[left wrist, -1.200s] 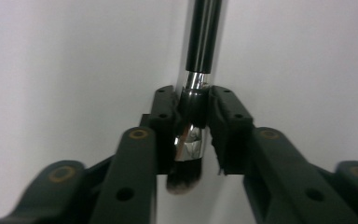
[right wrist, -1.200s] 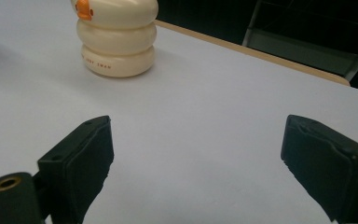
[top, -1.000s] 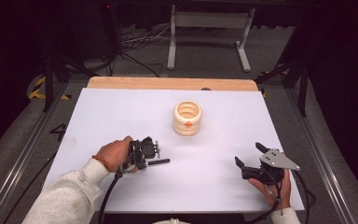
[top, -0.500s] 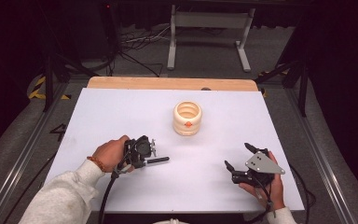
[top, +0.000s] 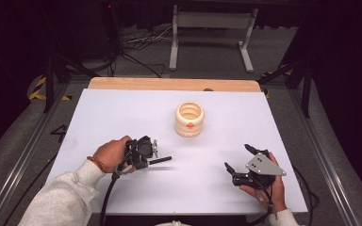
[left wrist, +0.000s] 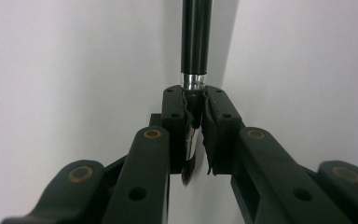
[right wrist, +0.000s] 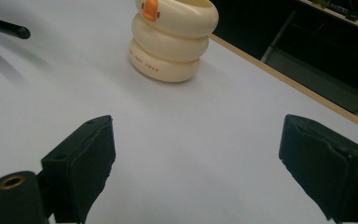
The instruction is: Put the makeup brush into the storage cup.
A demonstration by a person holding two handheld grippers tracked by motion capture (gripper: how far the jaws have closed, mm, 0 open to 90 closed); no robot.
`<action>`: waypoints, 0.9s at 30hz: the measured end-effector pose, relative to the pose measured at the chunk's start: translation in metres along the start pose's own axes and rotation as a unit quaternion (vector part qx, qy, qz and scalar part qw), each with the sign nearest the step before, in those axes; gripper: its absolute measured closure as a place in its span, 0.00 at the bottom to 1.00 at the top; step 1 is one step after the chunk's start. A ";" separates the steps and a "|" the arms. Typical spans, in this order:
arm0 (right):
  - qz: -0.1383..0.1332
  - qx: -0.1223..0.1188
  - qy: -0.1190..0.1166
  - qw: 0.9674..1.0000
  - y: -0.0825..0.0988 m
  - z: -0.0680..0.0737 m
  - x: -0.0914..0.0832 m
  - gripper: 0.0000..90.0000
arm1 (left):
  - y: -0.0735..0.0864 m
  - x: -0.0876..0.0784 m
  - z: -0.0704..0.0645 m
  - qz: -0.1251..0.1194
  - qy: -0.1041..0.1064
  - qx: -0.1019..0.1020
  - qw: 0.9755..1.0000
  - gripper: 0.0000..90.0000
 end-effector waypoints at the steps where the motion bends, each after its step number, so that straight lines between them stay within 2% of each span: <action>1: -0.001 -0.002 0.000 1.000 -0.001 0.001 0.000 0.13 | 0.001 -0.001 0.001 0.000 0.001 -0.003 1.000 0.89; 3: -0.001 -0.006 -0.002 1.000 -0.002 0.003 0.001 0.13 | 0.001 -0.003 0.001 -0.013 0.000 -0.007 1.000 0.89; 7: -0.002 -0.018 -0.001 1.000 -0.005 0.006 0.001 0.13 | 0.001 -0.006 0.000 -0.017 0.006 -0.006 1.000 0.89; 8: -0.003 -0.025 0.000 1.000 -0.008 0.010 0.002 0.14 | 0.000 -0.008 0.001 -0.008 0.005 0.002 1.000 0.89; 9: -0.004 -0.031 -0.002 1.000 -0.009 0.011 0.002 0.14 | 0.000 -0.009 0.000 -0.013 0.000 -0.002 1.000 0.89; 10: -0.004 -0.040 -0.001 0.999 -0.011 0.014 0.004 0.14 | -0.002 -0.013 0.002 -0.015 0.008 0.002 1.000 0.89; 11: -0.004 -0.047 0.000 0.999 -0.013 0.017 0.005 0.15 | -0.002 -0.014 0.001 -0.019 0.005 -0.005 1.000 0.89; 14: -0.008 -0.065 -0.001 0.998 -0.017 0.023 0.008 0.16 | -0.006 -0.018 0.003 -0.020 0.008 0.004 1.000 0.89; 15: -0.008 -0.076 0.000 0.997 -0.020 0.027 0.010 0.16 | -0.007 -0.018 0.002 -0.023 0.007 -0.003 1.000 0.89; 17: -0.008 -0.089 -0.001 0.996 -0.022 0.033 0.013 0.17 | -0.010 -0.020 0.003 -0.021 0.009 0.006 1.000 0.89; 18: -0.009 -0.097 -0.001 0.995 -0.024 0.036 0.015 0.17 | -0.011 -0.021 0.002 -0.027 0.006 0.000 1.000 0.89; 20: -0.007 -0.112 -0.002 0.994 -0.027 0.044 0.019 0.18 | -0.014 -0.025 0.004 -0.025 0.005 0.005 1.000 0.89; 21: -0.008 -0.124 -0.001 0.992 -0.028 0.048 0.022 0.18 | -0.016 -0.027 0.005 -0.025 0.001 0.005 1.000 0.89; 24: -0.005 -0.143 -0.003 0.990 -0.030 0.058 0.029 0.19 | -0.021 -0.028 0.005 -0.031 0.002 0.004 1.000 0.89; 27: -0.005 -0.169 0.000 0.986 -0.034 0.069 0.036 0.20 | -0.026 -0.030 0.006 -0.033 0.006 0.009 0.999 0.89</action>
Point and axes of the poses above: each handheld gripper's, and its own axes: x roughly forward along the jaws, y roughly out of its underside, z roughly to its left, the point moved 1 cm from there along x, roughly forward along the jaws, and after that the axes turned 3 degrees about x, right-handed, at the moved point
